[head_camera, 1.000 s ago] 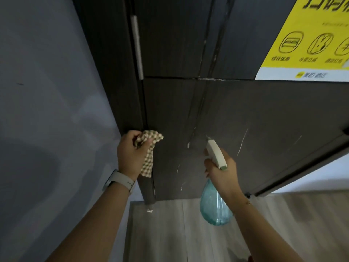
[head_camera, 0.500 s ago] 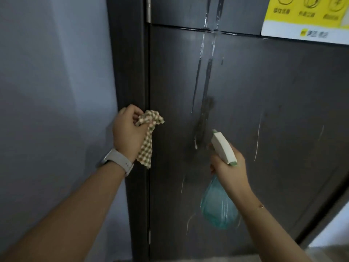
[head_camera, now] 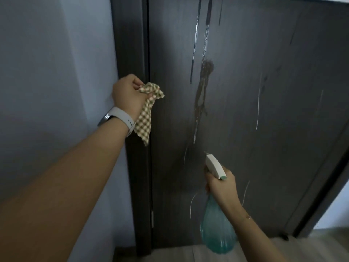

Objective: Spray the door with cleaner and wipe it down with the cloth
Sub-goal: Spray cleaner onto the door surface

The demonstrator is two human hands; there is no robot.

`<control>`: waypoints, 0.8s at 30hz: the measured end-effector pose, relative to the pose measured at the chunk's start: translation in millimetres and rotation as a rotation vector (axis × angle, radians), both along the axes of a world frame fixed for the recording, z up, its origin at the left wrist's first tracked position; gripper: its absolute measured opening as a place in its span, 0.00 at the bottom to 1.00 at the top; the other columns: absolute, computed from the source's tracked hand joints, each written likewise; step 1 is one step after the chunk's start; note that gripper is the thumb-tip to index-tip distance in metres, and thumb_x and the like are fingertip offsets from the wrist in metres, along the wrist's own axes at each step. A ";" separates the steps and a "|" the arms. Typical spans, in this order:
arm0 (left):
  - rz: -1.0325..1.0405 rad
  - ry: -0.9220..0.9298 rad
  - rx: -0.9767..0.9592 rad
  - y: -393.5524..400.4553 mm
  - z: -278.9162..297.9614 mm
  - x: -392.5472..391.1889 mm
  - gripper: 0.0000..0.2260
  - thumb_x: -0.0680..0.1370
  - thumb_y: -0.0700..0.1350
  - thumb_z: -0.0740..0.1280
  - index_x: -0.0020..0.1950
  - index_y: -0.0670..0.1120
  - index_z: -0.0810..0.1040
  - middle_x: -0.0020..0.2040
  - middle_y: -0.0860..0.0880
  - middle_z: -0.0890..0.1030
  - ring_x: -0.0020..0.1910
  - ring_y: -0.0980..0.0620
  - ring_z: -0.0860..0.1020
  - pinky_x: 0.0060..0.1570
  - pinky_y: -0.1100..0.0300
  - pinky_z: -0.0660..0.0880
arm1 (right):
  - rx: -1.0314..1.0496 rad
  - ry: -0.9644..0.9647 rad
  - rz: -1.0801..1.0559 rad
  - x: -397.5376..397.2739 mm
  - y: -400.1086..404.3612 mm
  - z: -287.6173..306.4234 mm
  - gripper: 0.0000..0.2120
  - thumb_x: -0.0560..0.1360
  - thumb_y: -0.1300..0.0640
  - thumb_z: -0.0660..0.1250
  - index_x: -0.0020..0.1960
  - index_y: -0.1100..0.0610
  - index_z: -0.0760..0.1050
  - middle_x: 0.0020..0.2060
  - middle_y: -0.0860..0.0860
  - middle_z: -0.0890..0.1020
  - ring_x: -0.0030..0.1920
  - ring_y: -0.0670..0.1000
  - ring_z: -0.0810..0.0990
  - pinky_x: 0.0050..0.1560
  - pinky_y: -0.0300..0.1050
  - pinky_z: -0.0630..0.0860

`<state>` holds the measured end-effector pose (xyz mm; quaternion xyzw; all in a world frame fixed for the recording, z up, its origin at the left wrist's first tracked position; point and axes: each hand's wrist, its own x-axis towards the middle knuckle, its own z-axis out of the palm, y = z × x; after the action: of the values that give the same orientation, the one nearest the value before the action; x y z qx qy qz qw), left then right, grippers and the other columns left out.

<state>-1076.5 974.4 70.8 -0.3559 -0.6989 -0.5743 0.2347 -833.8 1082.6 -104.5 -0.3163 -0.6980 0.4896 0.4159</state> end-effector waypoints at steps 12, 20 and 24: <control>0.039 0.015 0.008 2.5 -1.4 2.8 0.11 0.69 0.45 0.77 0.41 0.48 0.75 0.36 0.56 0.75 0.36 0.60 0.74 0.37 0.66 0.73 | -0.030 -0.051 -0.014 0.2 -3.0 -27.7 0.02 0.73 0.67 0.64 0.43 0.64 0.74 0.34 0.64 0.78 0.31 0.55 0.75 0.32 0.49 0.73; 0.012 0.202 -0.131 12.8 22.4 29.2 0.10 0.73 0.48 0.74 0.47 0.43 0.78 0.46 0.48 0.77 0.43 0.53 0.75 0.42 0.61 0.70 | 0.030 -0.006 -0.056 43.3 37.7 51.9 0.06 0.75 0.66 0.66 0.39 0.62 0.76 0.26 0.55 0.76 0.27 0.52 0.75 0.26 0.45 0.71; -0.120 0.182 -0.099 44.8 52.8 46.7 0.10 0.72 0.45 0.75 0.48 0.43 0.77 0.48 0.46 0.77 0.45 0.53 0.75 0.44 0.62 0.69 | 0.096 0.031 -0.114 62.4 77.3 121.5 0.04 0.73 0.66 0.66 0.41 0.66 0.78 0.24 0.53 0.75 0.25 0.51 0.74 0.27 0.44 0.72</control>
<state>-1029.8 1019.2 123.6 -0.4589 -0.6797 -0.5173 0.2446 -771.3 1160.0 16.9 -0.3276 -0.6952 0.4357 0.4685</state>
